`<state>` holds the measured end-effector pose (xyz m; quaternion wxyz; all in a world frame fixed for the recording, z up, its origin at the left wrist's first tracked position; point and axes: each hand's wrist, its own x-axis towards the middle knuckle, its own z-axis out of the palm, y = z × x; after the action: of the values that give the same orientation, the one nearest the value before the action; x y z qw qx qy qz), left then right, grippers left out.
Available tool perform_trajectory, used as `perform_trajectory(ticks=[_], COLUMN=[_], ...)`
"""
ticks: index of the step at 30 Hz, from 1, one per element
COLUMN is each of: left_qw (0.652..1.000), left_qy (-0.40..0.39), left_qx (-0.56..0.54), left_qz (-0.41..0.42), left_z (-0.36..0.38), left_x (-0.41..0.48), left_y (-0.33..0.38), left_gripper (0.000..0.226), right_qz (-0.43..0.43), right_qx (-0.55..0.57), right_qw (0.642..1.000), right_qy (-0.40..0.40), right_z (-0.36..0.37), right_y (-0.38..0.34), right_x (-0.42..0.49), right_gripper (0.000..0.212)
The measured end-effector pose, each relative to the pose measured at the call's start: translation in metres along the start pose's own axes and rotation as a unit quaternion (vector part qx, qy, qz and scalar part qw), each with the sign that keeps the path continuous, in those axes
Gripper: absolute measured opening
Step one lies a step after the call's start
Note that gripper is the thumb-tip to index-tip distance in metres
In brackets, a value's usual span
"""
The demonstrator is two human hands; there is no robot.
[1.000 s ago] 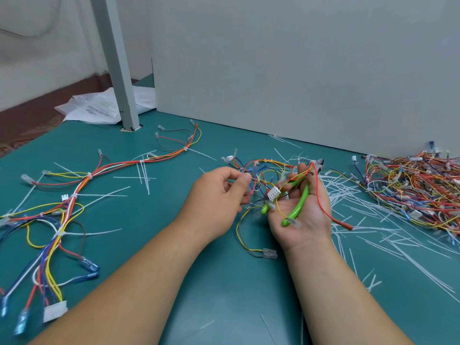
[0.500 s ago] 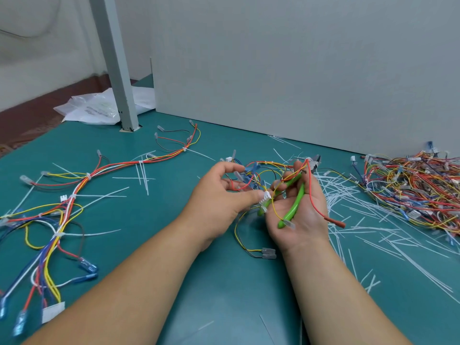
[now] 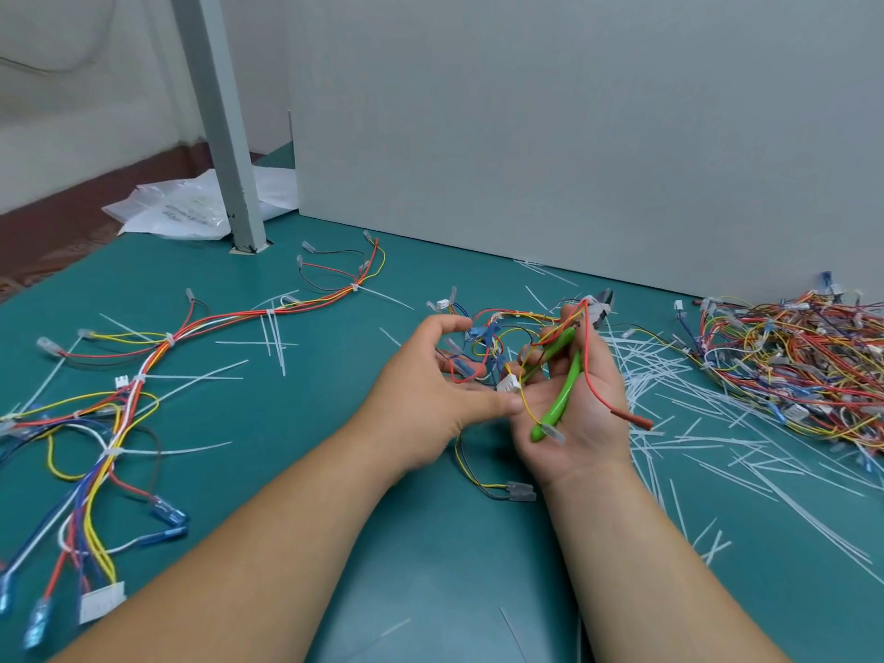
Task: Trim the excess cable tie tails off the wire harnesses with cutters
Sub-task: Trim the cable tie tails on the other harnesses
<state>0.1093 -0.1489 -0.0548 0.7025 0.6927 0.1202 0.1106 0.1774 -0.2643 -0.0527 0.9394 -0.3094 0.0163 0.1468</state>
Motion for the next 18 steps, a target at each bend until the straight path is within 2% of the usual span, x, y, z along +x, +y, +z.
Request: perform_trajectory(ticks=[6, 11, 18], left_qw=[1.000, 0.995, 0.985], left_qy=[-0.001, 0.089, 0.125], left_qx=[0.006, 0.031, -0.123], left_qz=[0.013, 0.035, 0.006], left_z=[0.001, -0.008, -0.012], left_x=[0.002, 0.008, 0.015], left_y=[-0.005, -0.004, 0.000], left_gripper=[0.067, 0.042, 0.026], right_qz=[0.001, -0.006, -0.002], right_qx=[0.010, 0.014, 0.029], right_qw=[1.000, 1.000, 0.999], right_qy=[-0.012, 0.013, 0.039], right_z=[0.001, -0.004, -0.007], right_y=[0.000, -0.001, -0.003], right_x=[0.001, 0.005, 0.007], right_gripper=[0.035, 0.025, 0.010])
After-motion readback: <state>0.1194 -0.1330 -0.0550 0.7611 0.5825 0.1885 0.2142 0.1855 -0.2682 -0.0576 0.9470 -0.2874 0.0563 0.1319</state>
